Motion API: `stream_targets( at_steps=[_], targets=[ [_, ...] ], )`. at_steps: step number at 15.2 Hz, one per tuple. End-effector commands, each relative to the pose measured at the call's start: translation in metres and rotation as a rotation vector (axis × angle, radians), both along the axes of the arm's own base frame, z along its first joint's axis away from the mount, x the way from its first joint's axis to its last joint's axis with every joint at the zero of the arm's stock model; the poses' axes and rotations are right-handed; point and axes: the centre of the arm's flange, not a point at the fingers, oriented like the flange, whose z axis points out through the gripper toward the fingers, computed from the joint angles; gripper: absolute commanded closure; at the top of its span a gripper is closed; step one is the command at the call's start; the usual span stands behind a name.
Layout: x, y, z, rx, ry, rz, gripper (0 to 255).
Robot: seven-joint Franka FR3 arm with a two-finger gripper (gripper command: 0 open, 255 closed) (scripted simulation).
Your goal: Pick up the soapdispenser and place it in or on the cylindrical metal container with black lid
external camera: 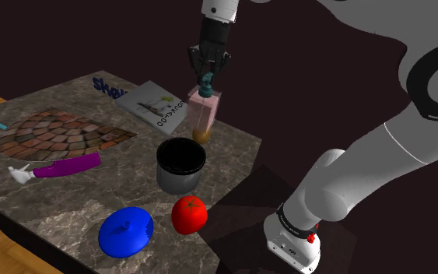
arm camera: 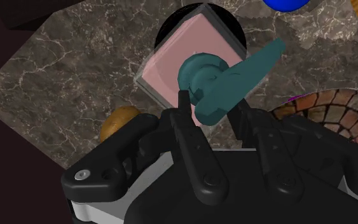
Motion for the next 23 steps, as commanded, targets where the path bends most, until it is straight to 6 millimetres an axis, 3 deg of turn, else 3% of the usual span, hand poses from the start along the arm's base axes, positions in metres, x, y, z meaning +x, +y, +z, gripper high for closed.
stream_targets(
  at_steps=[1, 3, 23],
  targets=[
    [0.006, 0.025, 0.008, 0.001, 0.000, -0.001, 255],
    [0.011, 0.043, 0.014, 0.001, 0.000, -0.001, 255],
    [0.011, 0.043, -0.092, 0.001, 0.000, -0.001, 255]
  ],
)
